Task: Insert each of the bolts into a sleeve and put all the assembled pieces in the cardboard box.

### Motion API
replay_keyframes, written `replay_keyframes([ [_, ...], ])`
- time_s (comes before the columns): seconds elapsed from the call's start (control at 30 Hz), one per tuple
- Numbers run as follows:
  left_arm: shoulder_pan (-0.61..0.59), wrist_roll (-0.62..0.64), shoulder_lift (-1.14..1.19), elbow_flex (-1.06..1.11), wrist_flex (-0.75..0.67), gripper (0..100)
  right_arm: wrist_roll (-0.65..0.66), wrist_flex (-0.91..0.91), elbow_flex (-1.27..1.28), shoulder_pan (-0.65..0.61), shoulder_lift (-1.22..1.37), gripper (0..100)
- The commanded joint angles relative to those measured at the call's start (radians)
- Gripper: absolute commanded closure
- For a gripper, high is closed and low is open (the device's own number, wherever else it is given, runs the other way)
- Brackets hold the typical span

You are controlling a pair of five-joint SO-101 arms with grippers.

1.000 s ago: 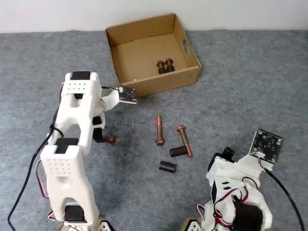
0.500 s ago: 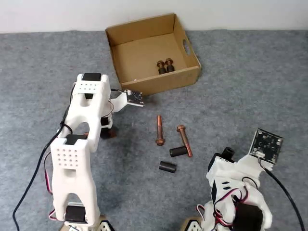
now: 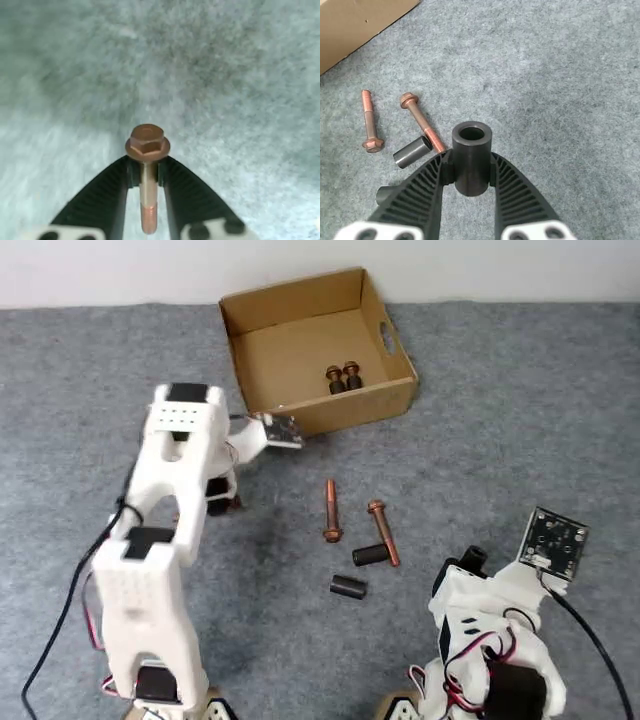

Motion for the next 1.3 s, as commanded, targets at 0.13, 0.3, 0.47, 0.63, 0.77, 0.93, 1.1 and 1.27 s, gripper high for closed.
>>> replay_keyframes([
  [0.13,0.006,0.238,-0.470,0.191,0.028,99,0.011,-0.019,-0.006,0.002,-0.001,99.1],
  [0.3,0.006,0.474,-0.652,0.320,0.029,99,0.014,-0.019,-0.009,0.001,-0.001,99.1],
  [0.47,0.008,0.586,-0.838,0.433,0.009,99,0.012,-0.016,-0.014,-0.051,-0.001,99.1],
  [0.63,0.000,0.740,-1.028,0.541,-0.094,100,0.011,-0.019,-0.014,-0.159,-0.001,99.1],
  [0.77,-0.002,0.865,-1.181,0.661,-0.222,100,0.012,-0.033,-0.015,-0.222,-0.001,99.1],
  [0.93,0.006,0.990,-1.386,0.831,-0.384,100,0.044,-0.068,-0.029,-0.306,-0.001,99.1],
  [1.1,0.006,1.109,-1.614,0.981,-0.548,100,0.043,-0.179,-0.031,-0.380,-0.001,99.1],
  [1.27,0.060,1.260,-1.838,1.133,-0.717,100,0.080,-0.289,-0.026,-0.559,0.008,99.1],
])
